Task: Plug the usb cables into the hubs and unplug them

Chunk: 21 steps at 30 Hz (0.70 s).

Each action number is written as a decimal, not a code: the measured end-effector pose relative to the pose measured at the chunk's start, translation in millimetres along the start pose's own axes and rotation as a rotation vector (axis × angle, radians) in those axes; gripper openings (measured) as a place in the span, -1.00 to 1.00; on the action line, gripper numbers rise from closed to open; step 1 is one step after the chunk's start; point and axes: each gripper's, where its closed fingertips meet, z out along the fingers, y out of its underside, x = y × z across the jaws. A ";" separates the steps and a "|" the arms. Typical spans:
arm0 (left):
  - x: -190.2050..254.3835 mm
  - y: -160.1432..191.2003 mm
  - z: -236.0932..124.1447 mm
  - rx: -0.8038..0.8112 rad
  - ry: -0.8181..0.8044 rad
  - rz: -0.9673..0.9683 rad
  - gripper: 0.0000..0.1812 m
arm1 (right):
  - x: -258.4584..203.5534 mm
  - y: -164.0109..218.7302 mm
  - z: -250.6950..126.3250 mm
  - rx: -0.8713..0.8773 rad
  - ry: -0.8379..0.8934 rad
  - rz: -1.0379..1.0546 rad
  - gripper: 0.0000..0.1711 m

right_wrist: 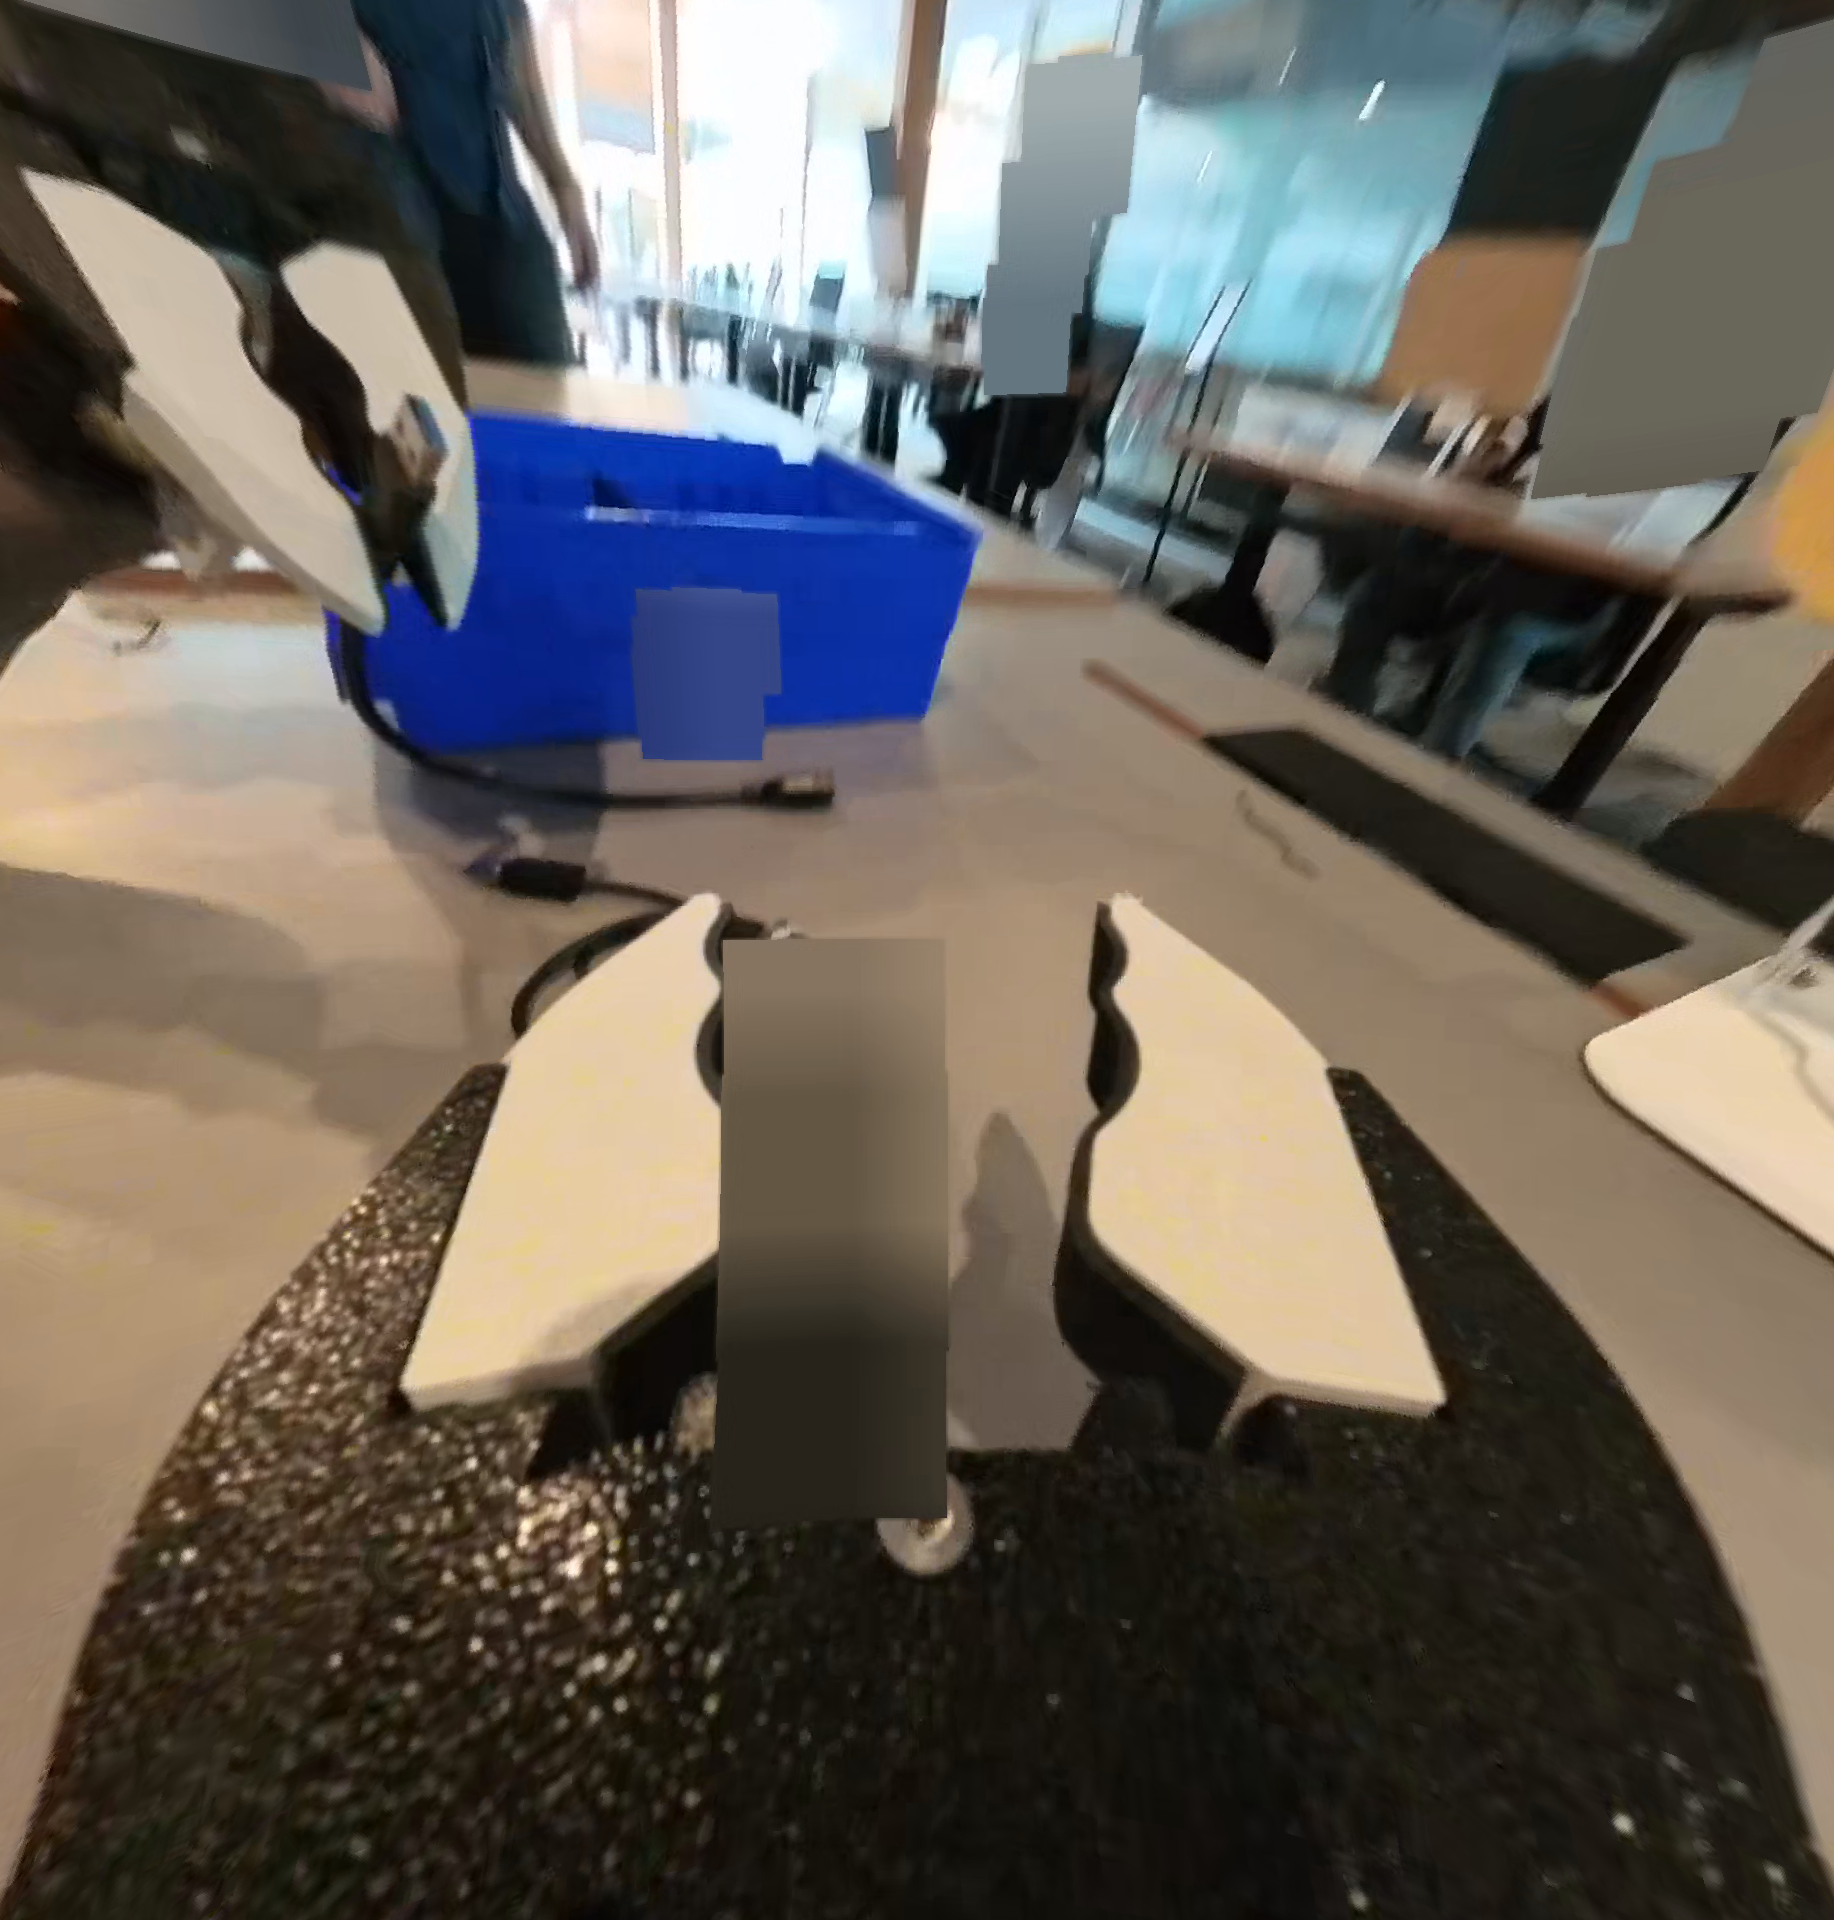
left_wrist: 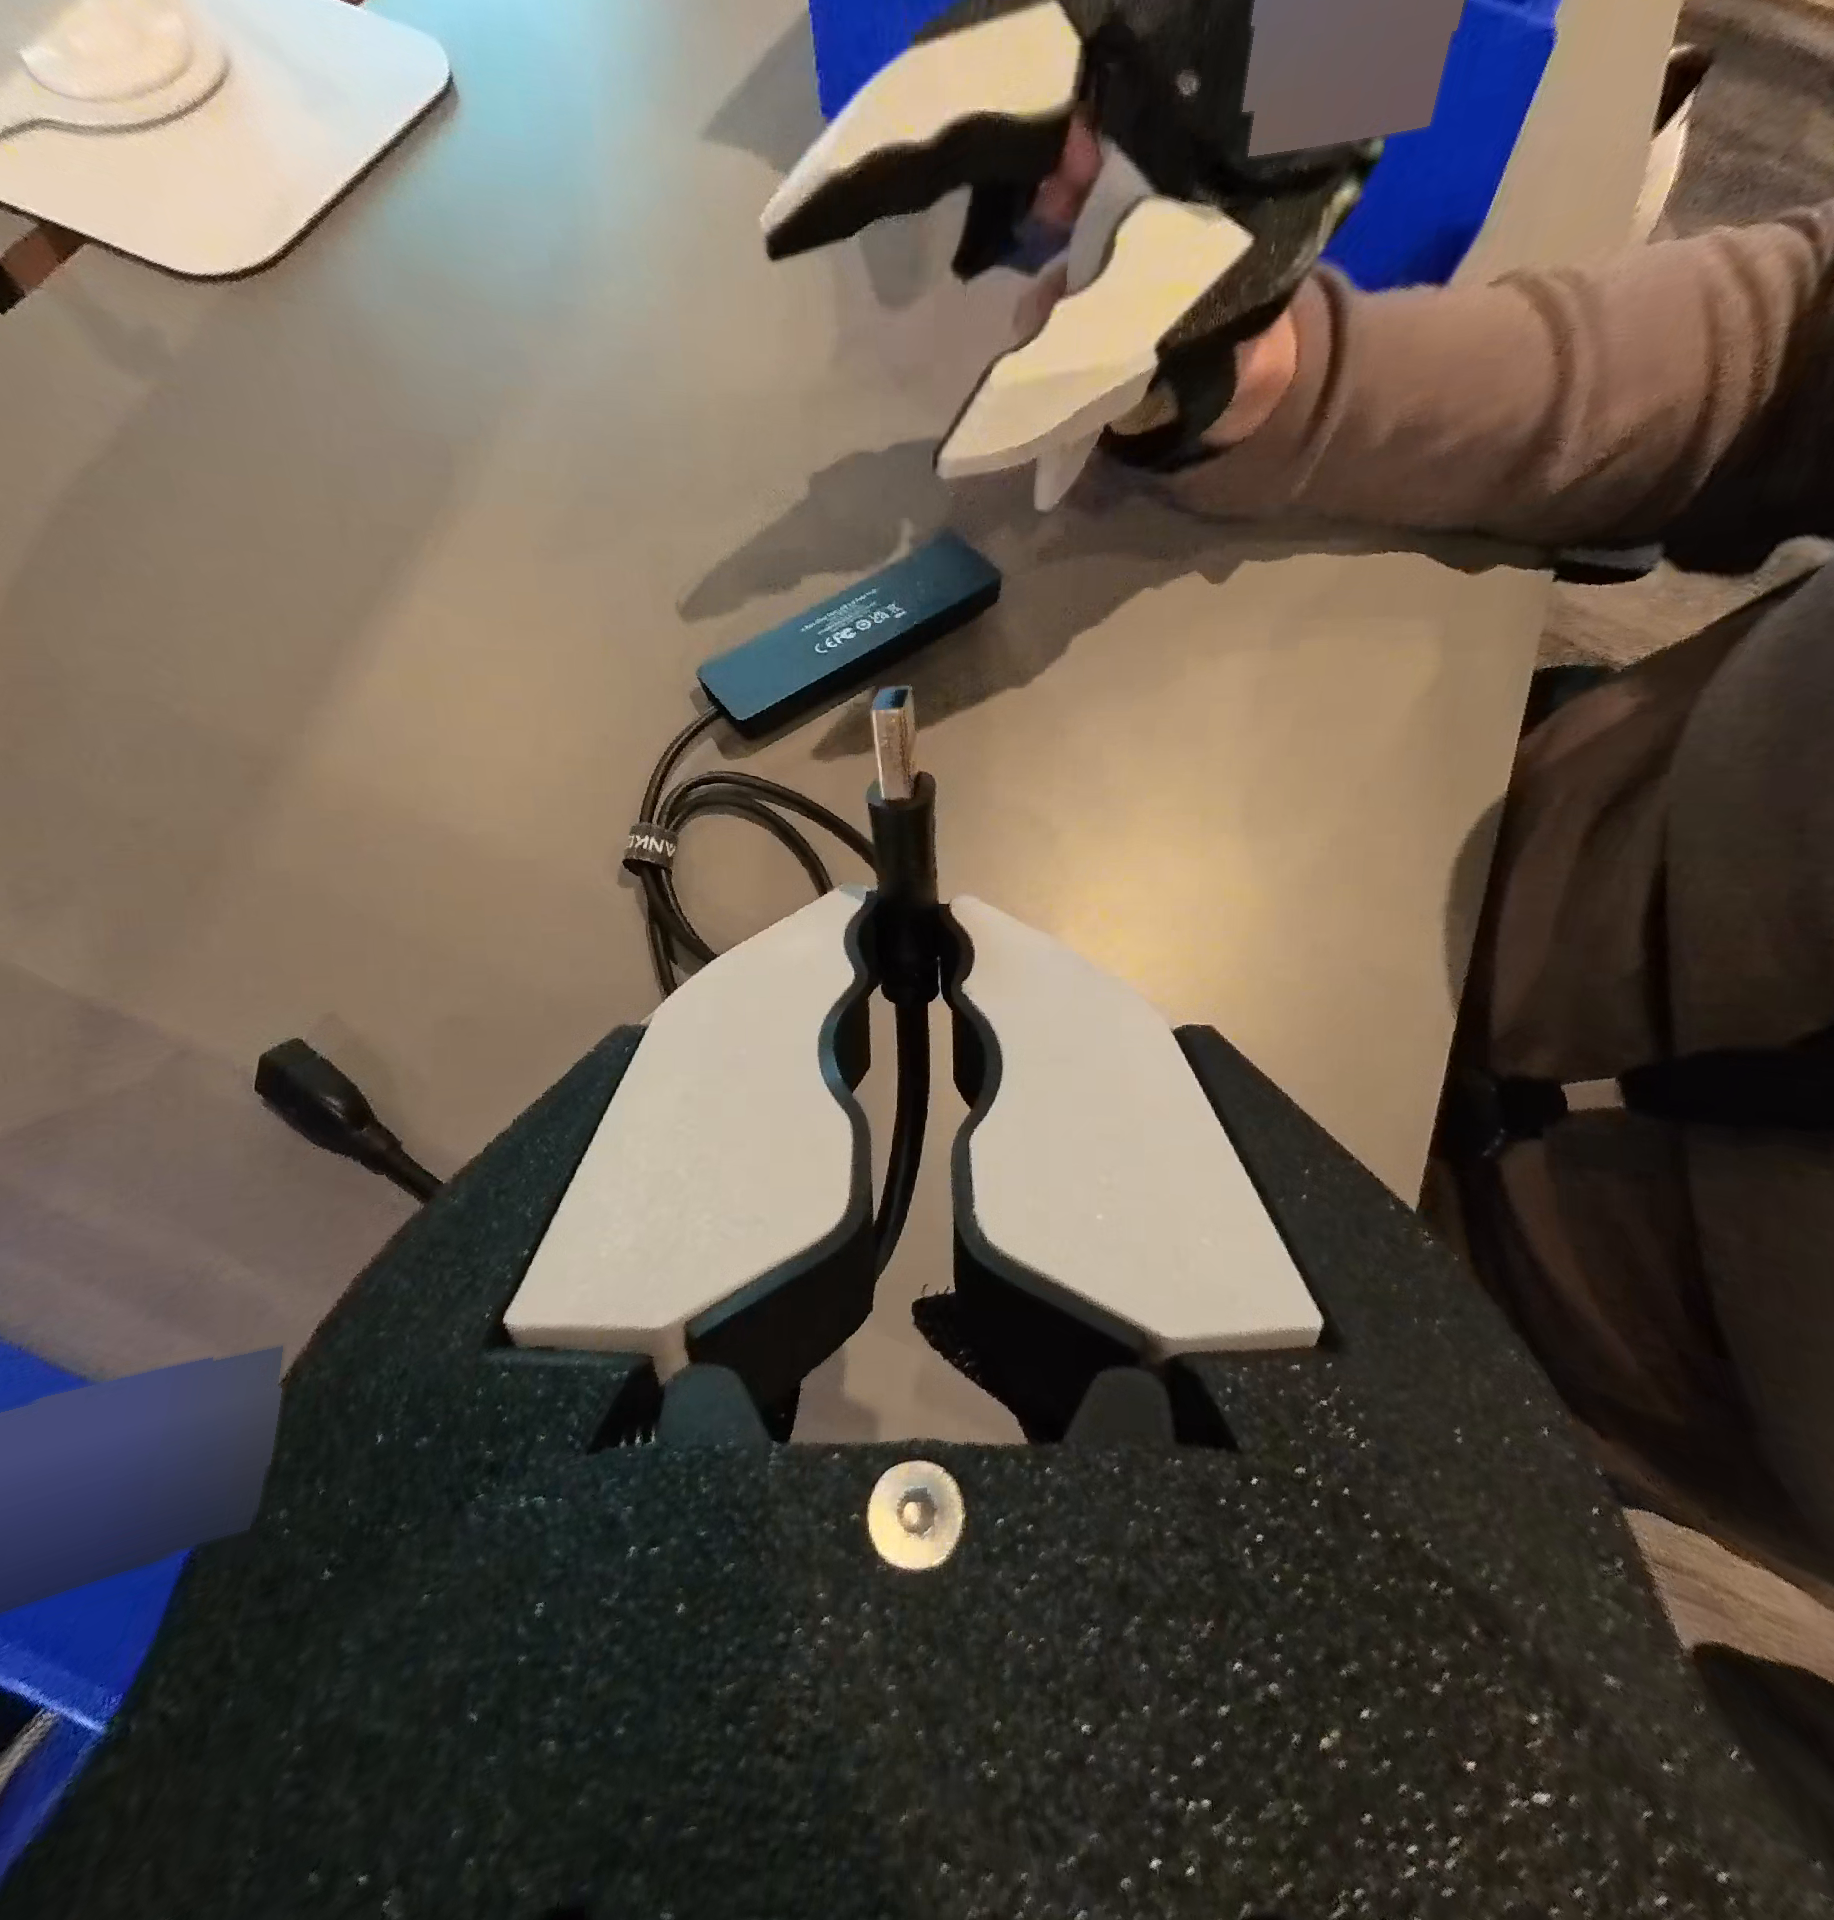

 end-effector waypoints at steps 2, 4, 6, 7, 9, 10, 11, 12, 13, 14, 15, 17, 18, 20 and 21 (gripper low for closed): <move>2.3 -0.6 1.5 -0.001 0.008 0.005 -0.89 | -4.5 -2.5 -0.7 0.075 0.021 -0.037 -0.31; 4.9 -2.2 4.8 0.003 0.026 0.005 -0.89 | -7.1 1.1 1.5 0.059 0.027 -0.086 -0.33; 7.4 -4.5 10.4 0.006 0.044 -0.005 -0.89 | -6.7 2.6 3.0 0.056 0.037 -0.115 -0.35; 8.5 -6.0 14.3 0.008 0.051 -0.011 -0.89 | -6.7 2.6 3.2 0.060 0.035 -0.110 -0.35; 11.0 -9.0 22.9 0.008 0.068 -0.026 -0.89 | -5.2 1.7 2.7 0.075 0.033 -0.090 -0.36; 11.9 -10.4 27.1 0.008 0.072 -0.035 -0.89 | -4.0 1.2 2.1 0.081 0.032 -0.078 -0.36; 12.5 -11.7 30.8 0.009 0.074 -0.045 -0.89 | -3.2 0.4 1.5 0.090 0.029 -0.066 -0.37; 13.0 -13.0 33.6 0.010 0.075 -0.054 -0.89 | -3.0 -0.2 1.2 0.097 0.021 -0.053 -0.37; 12.9 -14.2 35.4 0.013 0.073 -0.063 -0.89 | -2.9 -0.2 1.1 0.100 0.013 -0.040 -0.37; 12.0 -15.1 36.1 0.018 0.069 -0.074 -0.89 | -2.7 -0.1 1.3 0.101 0.008 -0.029 -0.37; 10.6 -15.8 35.7 0.024 0.062 -0.087 -0.89 | -2.6 -0.8 1.3 0.107 0.003 -0.023 -0.37; 6.1 -18.8 31.8 0.052 0.046 -0.116 -0.89 | -3.0 -2.2 0.8 0.121 -0.005 -0.019 -0.37; 3.8 -20.6 28.7 0.071 0.041 -0.134 -0.89 | -2.9 -2.8 0.5 0.126 -0.005 -0.019 -0.37; 0.1 -24.0 21.8 0.111 0.036 -0.157 -0.89 | -3.3 -4.5 -0.4 0.141 -0.006 -0.024 -0.37; -1.0 -25.3 18.5 0.127 0.035 -0.160 -0.89 | -3.5 -4.9 -0.7 0.145 -0.007 -0.026 -0.37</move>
